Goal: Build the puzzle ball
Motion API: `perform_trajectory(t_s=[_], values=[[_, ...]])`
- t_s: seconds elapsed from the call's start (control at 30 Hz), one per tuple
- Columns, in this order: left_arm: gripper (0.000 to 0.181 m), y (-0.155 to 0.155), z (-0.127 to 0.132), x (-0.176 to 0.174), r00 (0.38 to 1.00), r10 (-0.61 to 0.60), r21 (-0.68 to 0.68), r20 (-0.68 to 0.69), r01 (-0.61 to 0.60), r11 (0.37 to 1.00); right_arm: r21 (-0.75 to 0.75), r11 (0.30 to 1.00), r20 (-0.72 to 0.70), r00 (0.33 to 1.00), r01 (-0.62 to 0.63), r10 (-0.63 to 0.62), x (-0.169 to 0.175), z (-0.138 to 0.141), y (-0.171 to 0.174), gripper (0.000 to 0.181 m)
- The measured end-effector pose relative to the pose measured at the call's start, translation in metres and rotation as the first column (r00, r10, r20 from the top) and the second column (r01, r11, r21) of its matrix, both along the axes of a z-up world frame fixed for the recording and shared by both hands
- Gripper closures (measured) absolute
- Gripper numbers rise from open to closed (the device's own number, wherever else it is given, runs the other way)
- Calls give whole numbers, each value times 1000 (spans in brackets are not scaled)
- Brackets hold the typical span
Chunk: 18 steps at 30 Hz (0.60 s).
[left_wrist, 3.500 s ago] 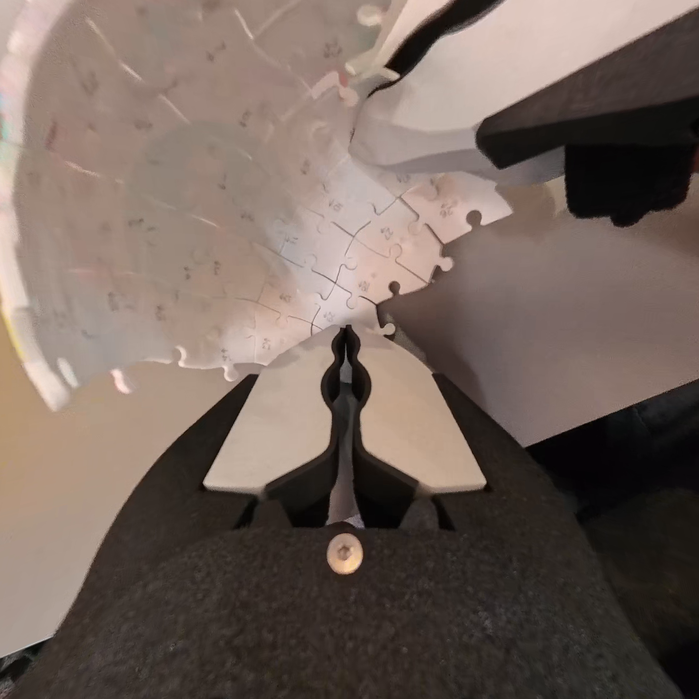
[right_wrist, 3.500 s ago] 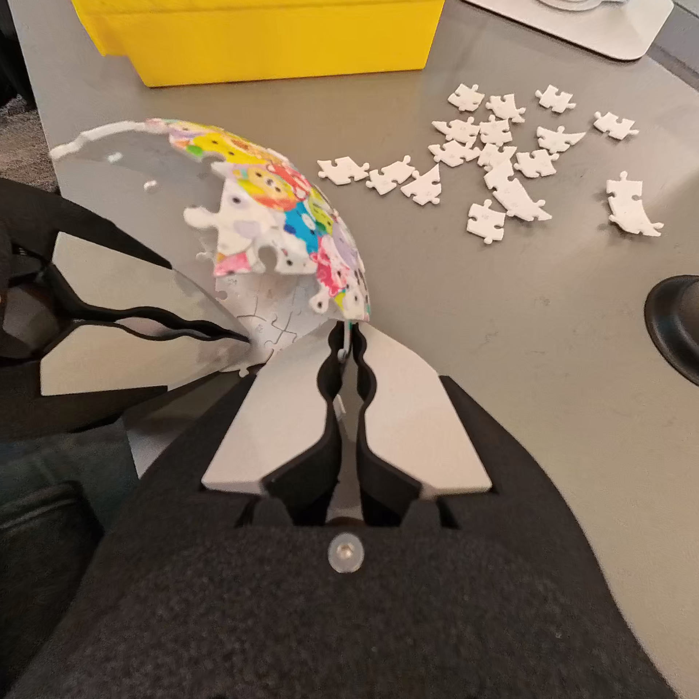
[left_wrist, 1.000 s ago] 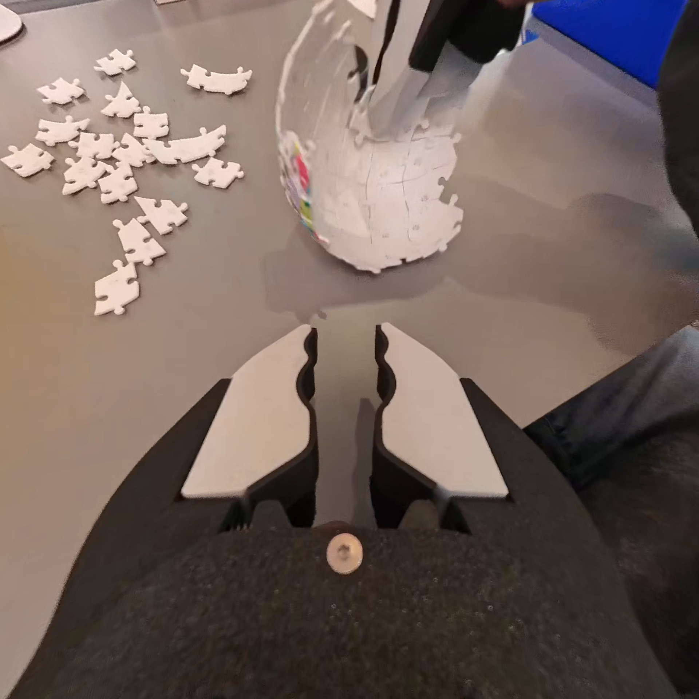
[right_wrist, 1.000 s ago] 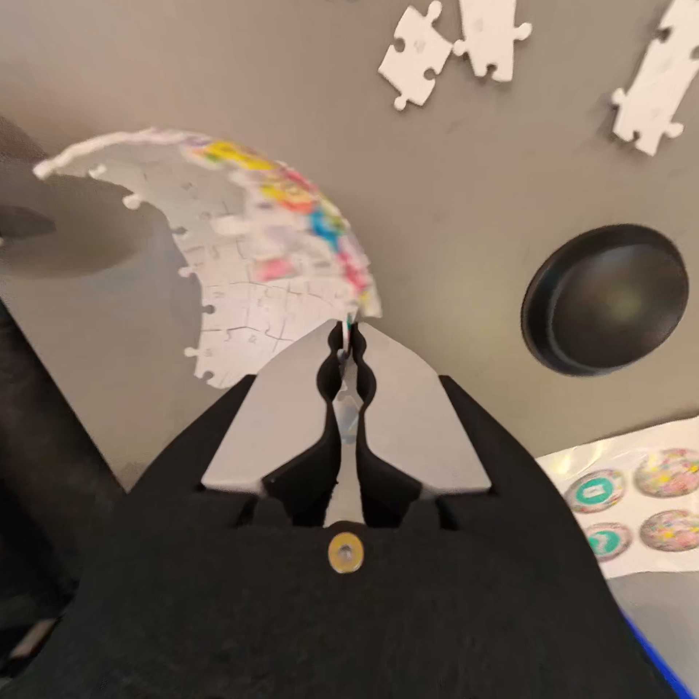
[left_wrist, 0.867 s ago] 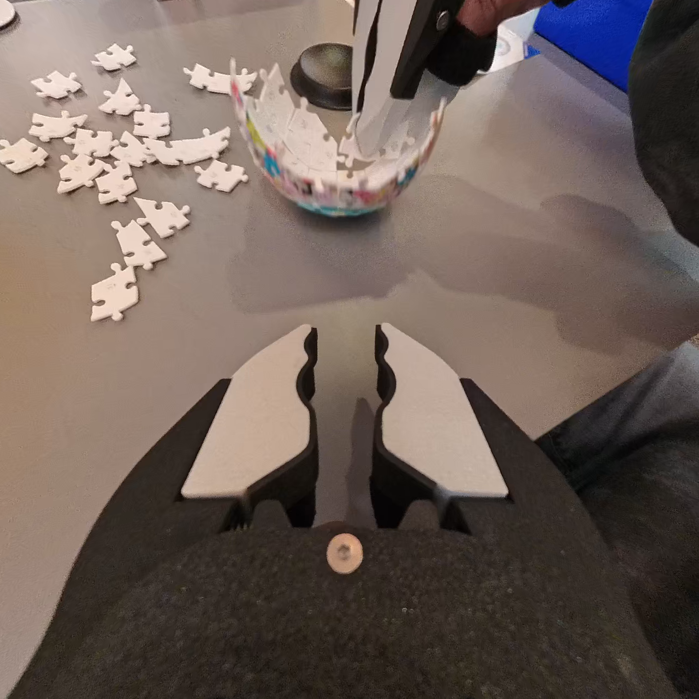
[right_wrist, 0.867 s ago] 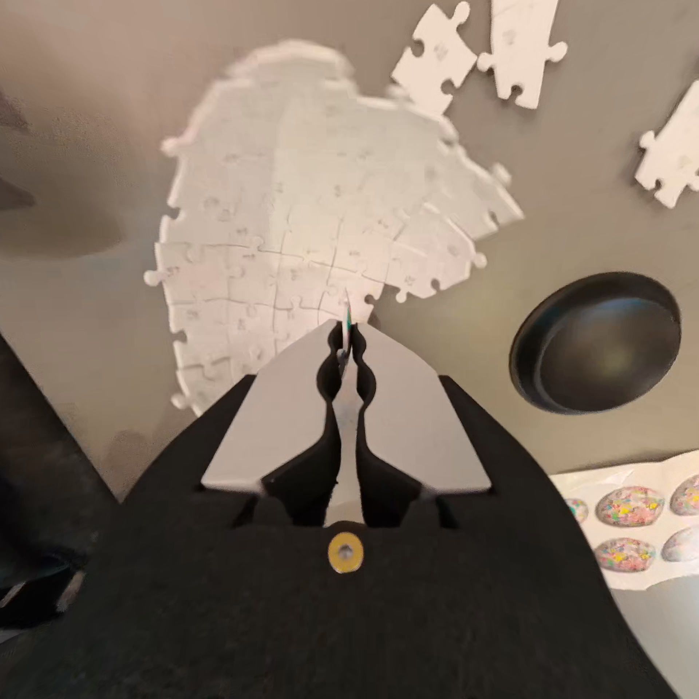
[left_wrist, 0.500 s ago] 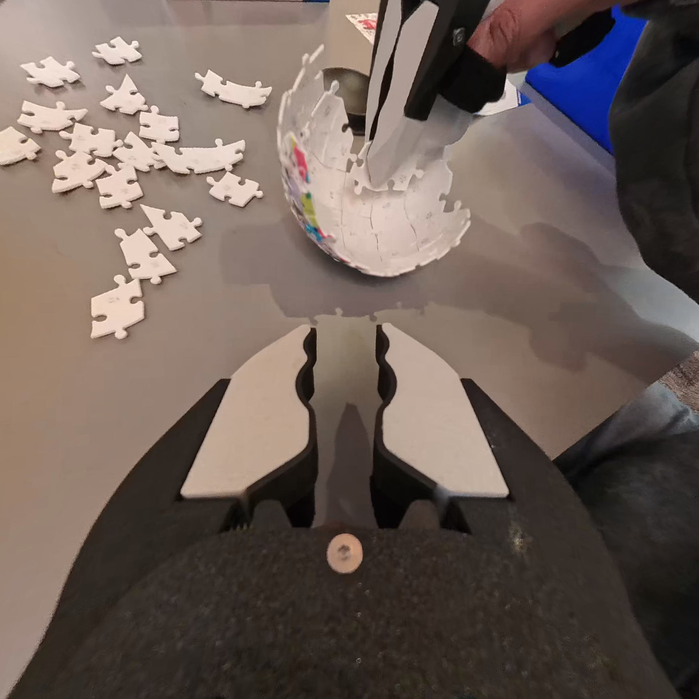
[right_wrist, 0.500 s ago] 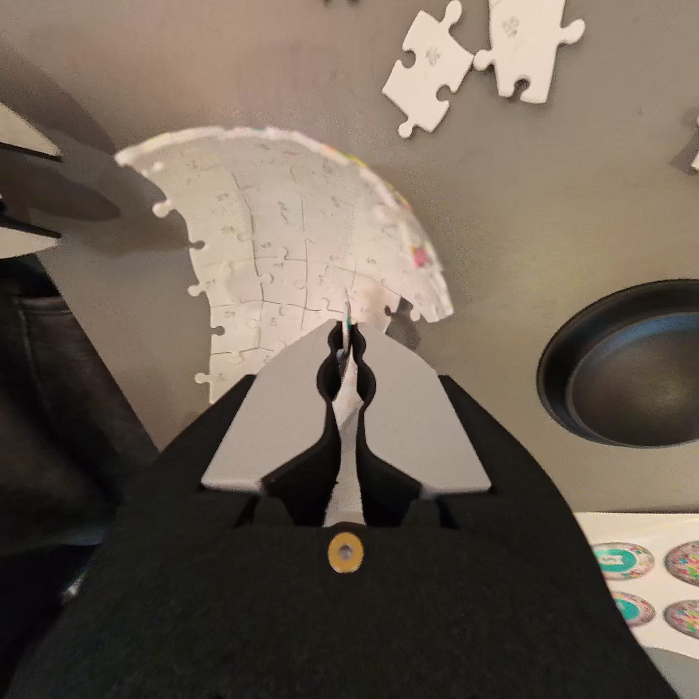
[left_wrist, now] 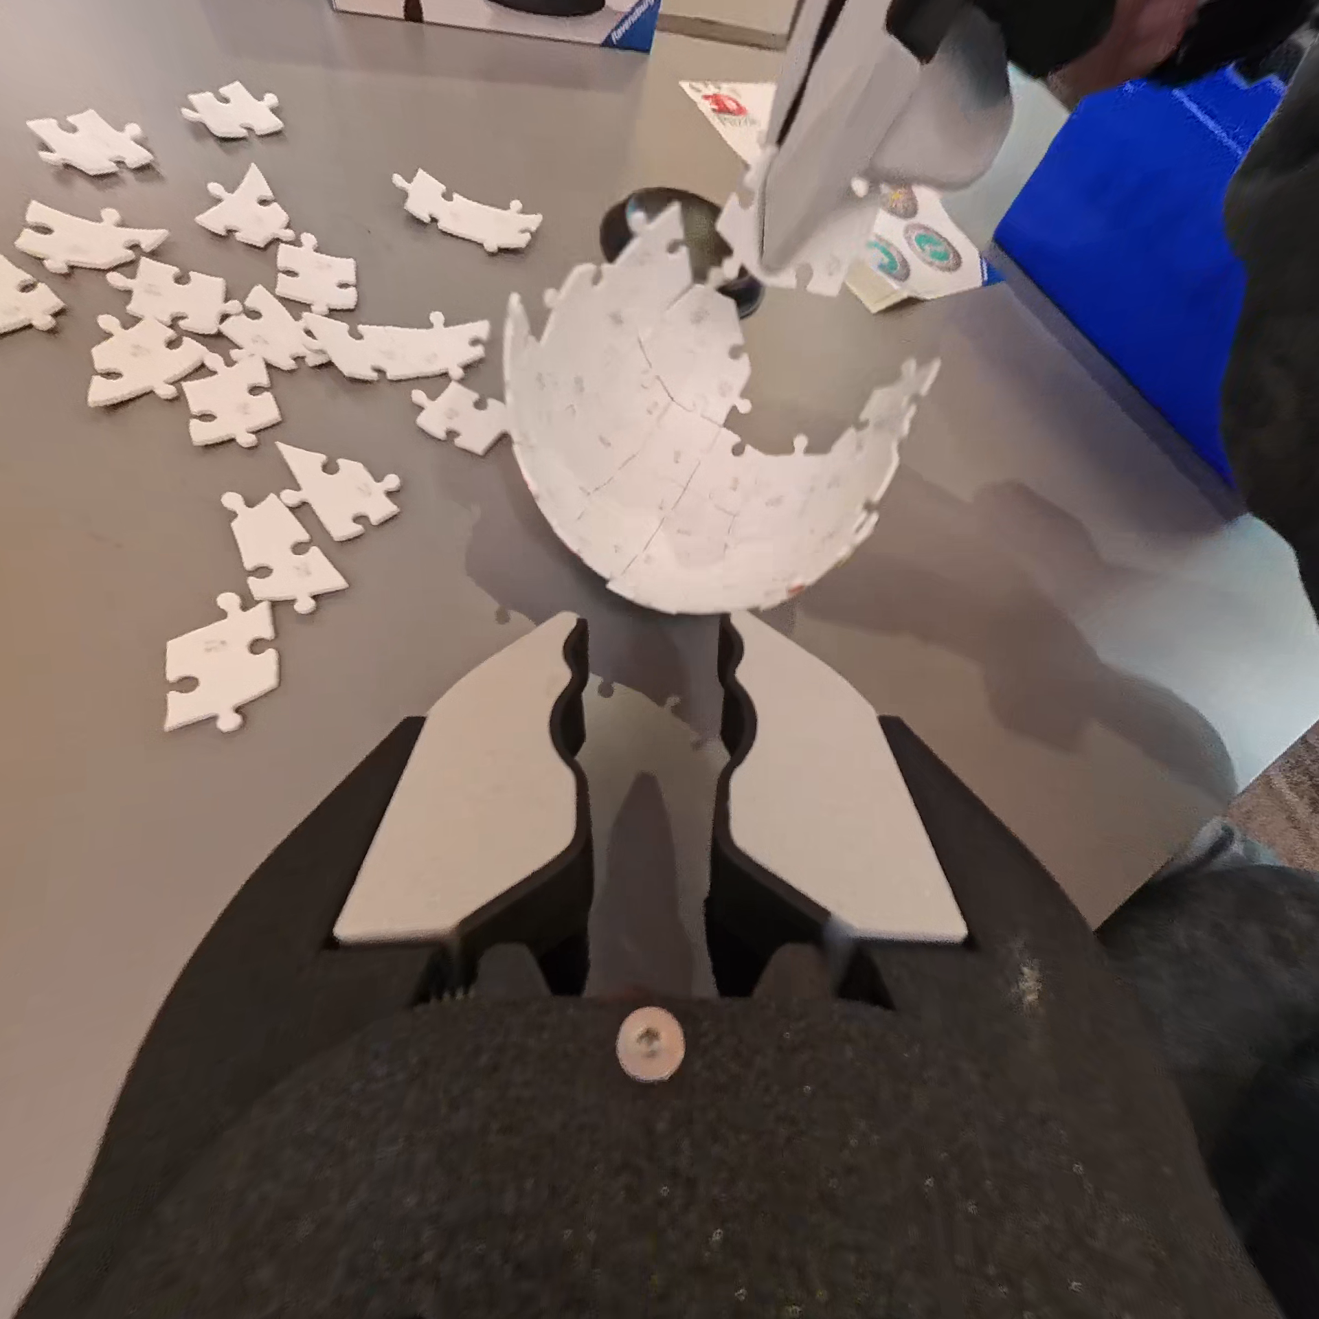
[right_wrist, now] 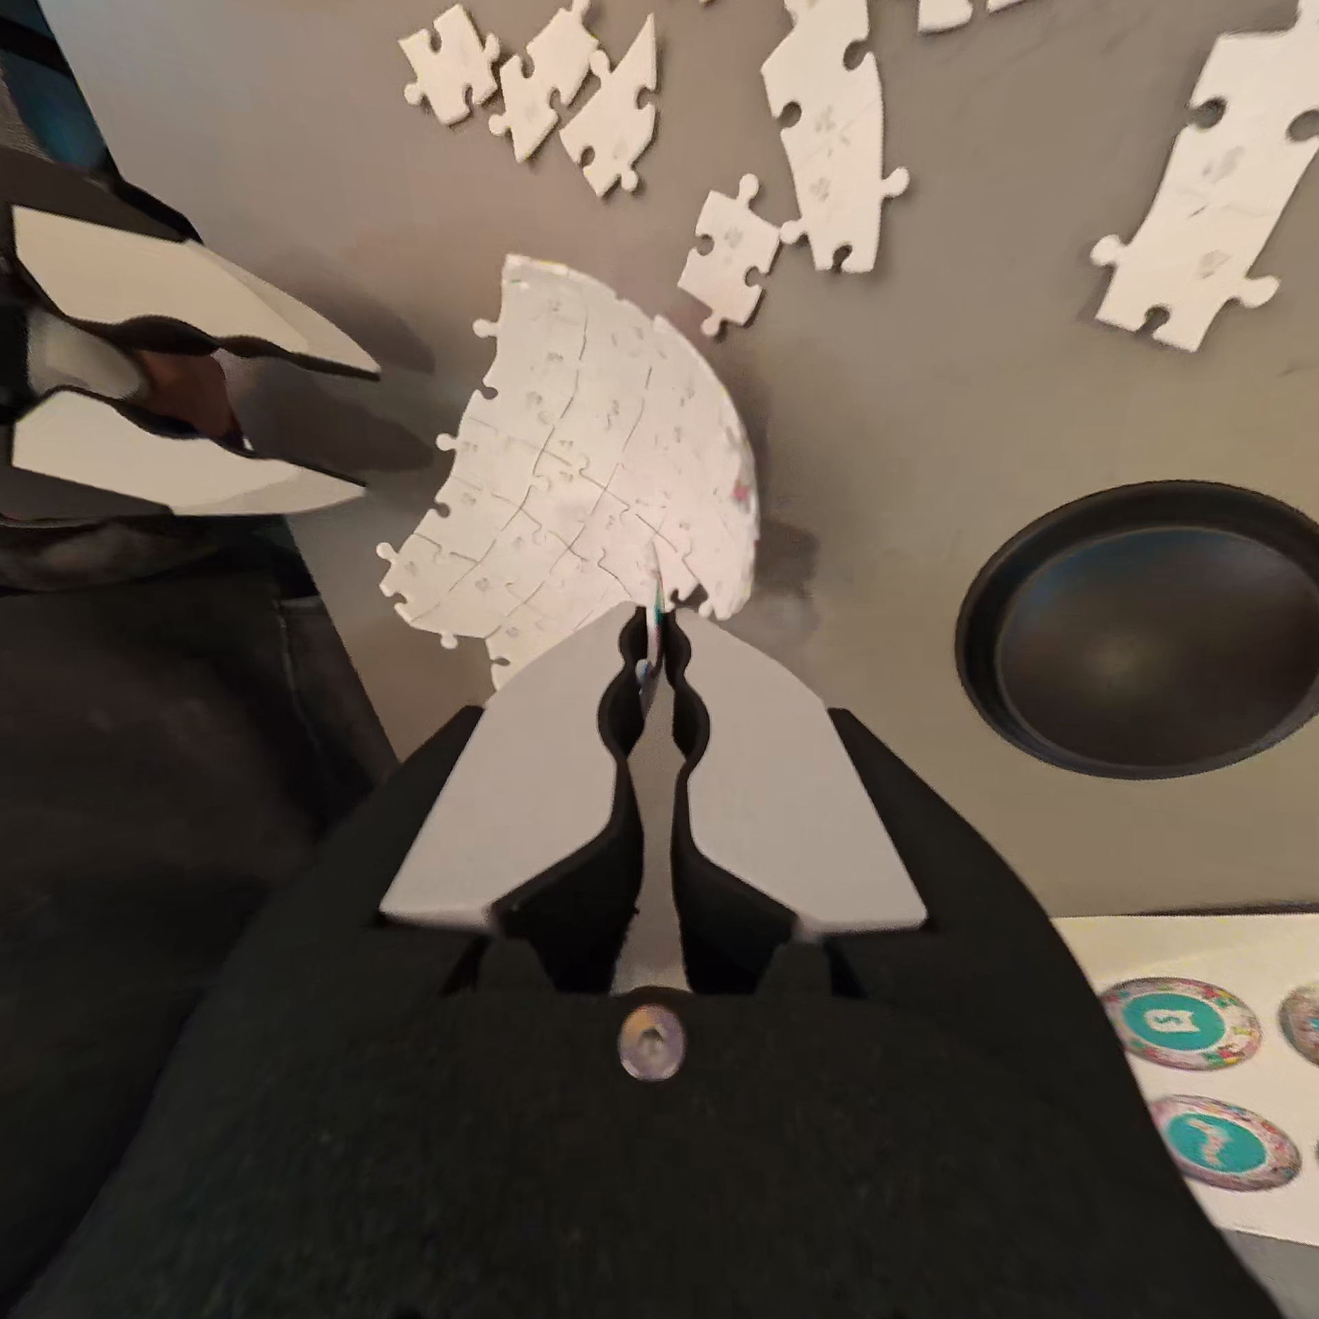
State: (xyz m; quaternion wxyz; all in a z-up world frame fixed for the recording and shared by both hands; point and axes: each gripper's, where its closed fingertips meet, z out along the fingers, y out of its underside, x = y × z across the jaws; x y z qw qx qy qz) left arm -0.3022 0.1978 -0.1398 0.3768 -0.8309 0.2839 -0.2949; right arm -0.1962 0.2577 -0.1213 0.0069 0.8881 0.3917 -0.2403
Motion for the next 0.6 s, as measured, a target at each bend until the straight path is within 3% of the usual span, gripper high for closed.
perform_trajectory(t_s=[0.17, 0.37, 0.5, 0.6], values=[[146, -6, 9, 7, 996, -58, 21, 61, 57, 998, -78, 987, -113, 983, 139, -147, -2, 2, -12, 178], [146, -14, 4, 24, 992, -125, 70, -15, 126, 990, -227, 883, -319, 826, 411, -466, 0, -7, -38, 178], [146, -19, 5, 31, 988, -153, 68, -17, 154, 986, -283, 836, -341, 765, 471, -546, 4, -21, -49, 178], [146, -19, 23, 23, 988, -153, 114, 22, 149, 982, -285, 833, -344, 760, 475, -551, 5, -27, -55, 178]])
